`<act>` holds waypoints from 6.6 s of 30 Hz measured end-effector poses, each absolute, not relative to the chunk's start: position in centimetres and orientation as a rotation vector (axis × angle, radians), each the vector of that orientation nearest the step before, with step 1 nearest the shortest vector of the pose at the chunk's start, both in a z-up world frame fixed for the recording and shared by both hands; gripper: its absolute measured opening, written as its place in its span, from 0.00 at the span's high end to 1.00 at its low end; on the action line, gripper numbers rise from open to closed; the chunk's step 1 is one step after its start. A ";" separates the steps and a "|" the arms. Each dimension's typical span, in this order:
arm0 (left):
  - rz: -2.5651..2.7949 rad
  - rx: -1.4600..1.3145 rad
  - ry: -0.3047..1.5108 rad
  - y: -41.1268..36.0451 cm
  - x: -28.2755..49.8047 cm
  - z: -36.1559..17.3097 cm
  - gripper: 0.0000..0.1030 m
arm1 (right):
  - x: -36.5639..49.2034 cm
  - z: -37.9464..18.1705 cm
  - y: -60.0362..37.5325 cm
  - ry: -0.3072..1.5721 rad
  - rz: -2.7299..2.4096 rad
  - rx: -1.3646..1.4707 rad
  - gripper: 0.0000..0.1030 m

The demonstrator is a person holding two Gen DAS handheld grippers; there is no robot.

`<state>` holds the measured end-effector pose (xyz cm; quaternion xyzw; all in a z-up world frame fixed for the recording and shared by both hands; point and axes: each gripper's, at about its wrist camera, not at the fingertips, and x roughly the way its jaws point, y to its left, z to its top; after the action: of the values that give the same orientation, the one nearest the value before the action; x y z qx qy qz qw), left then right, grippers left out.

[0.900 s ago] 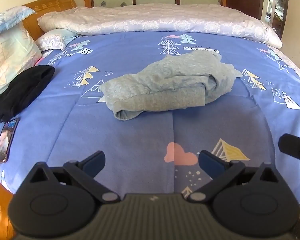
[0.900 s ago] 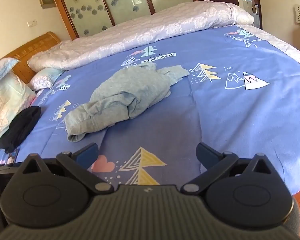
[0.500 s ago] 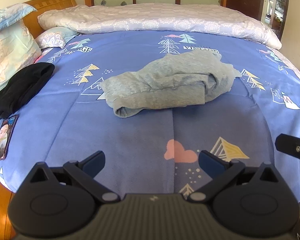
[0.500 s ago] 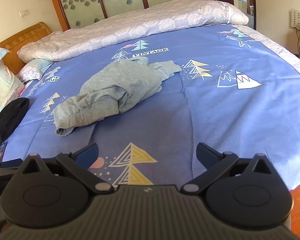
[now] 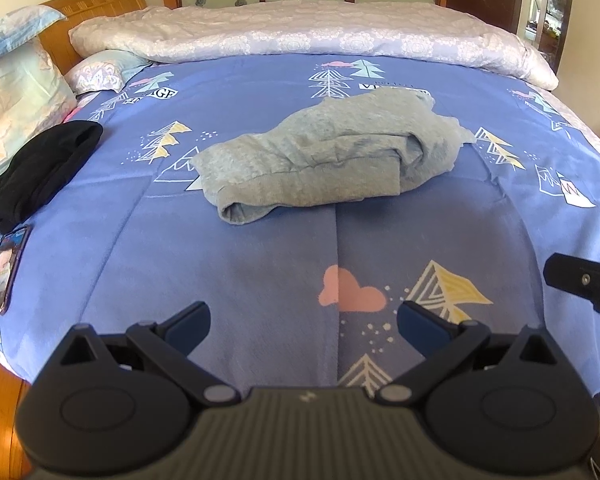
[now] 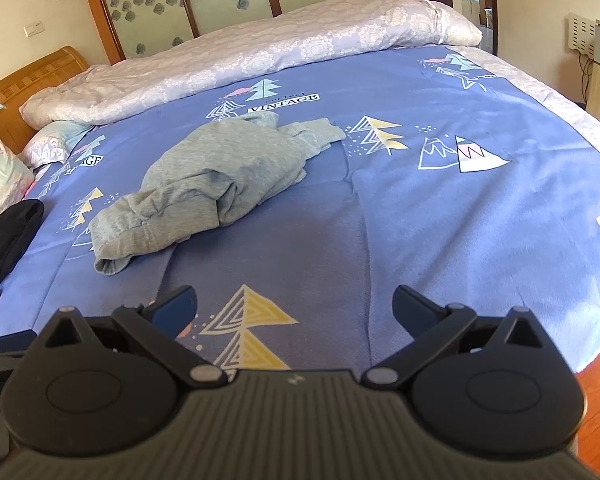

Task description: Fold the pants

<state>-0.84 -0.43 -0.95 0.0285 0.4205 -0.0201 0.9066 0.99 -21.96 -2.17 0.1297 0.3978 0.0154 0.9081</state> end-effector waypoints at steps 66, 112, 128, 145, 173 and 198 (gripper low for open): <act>-0.035 0.131 0.791 -1.0 0.6 1.9 0.00 | 0.8 -2.8 -22.3 0.847 0.062 0.331 0.00; 0.049 0.026 0.818 4.2 3.8 -0.5 0.00 | 1.8 -3.5 -22.7 0.816 0.074 0.359 0.02; -0.167 0.210 0.684 -3.6 10.4 -3.5 0.00 | 5.3 -6.8 -25.8 0.918 0.092 0.484 0.64; -0.160 -0.133 0.671 13.5 6.3 4.0 0.85 | 7.6 -6.7 -25.7 0.899 0.104 0.470 0.63; -0.135 -0.310 0.793 17.8 2.9 -1.6 0.95 | 19.5 -5.2 -23.6 0.735 0.266 0.492 0.90; -0.290 -0.345 0.963 13.3 5.1 -2.6 0.34 | -2.4 -0.8 -44.2 0.581 -0.213 0.630 0.61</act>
<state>5.05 13.34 -2.60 -0.1643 0.4591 -0.1382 0.8620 -2.36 -44.18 -0.77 0.3051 0.2813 -0.1030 0.9040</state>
